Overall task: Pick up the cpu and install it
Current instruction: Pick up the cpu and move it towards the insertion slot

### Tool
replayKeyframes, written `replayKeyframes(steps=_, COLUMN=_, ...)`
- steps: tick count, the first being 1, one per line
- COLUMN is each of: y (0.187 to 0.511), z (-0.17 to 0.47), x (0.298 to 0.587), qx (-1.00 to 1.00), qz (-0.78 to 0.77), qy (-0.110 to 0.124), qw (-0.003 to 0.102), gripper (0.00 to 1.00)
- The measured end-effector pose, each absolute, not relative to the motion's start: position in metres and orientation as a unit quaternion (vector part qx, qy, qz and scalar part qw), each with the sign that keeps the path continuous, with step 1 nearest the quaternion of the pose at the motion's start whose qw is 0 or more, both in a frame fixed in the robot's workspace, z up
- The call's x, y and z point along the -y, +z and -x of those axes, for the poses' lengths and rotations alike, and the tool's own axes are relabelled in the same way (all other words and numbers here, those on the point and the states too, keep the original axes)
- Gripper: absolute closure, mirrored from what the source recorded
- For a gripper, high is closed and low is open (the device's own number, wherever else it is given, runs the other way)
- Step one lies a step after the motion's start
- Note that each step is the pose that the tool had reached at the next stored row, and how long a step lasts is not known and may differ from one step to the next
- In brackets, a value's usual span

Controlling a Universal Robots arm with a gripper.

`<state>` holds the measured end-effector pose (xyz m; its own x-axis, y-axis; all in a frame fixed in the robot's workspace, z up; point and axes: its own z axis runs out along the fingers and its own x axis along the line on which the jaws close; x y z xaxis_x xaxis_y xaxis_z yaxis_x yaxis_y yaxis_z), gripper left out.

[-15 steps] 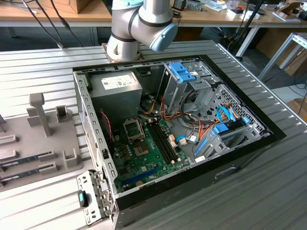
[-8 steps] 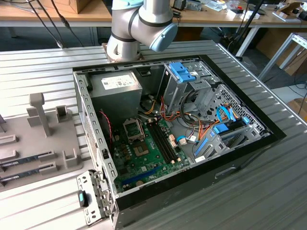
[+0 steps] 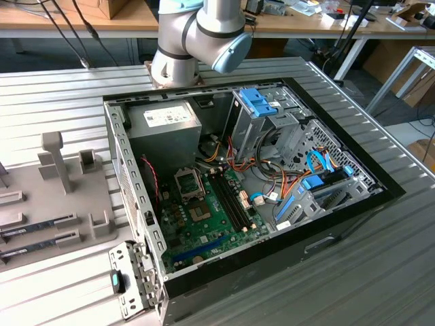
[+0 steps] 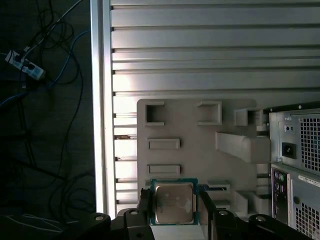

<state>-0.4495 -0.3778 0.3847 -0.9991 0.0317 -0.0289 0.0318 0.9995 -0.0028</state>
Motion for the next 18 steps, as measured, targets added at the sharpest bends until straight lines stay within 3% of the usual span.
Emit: replayKeyframes(steps=18, y=0.384, z=0.427, x=0.379, qx=-1.000, qz=-0.016, qy=-0.002, qw=0.014, gripper=0.53)
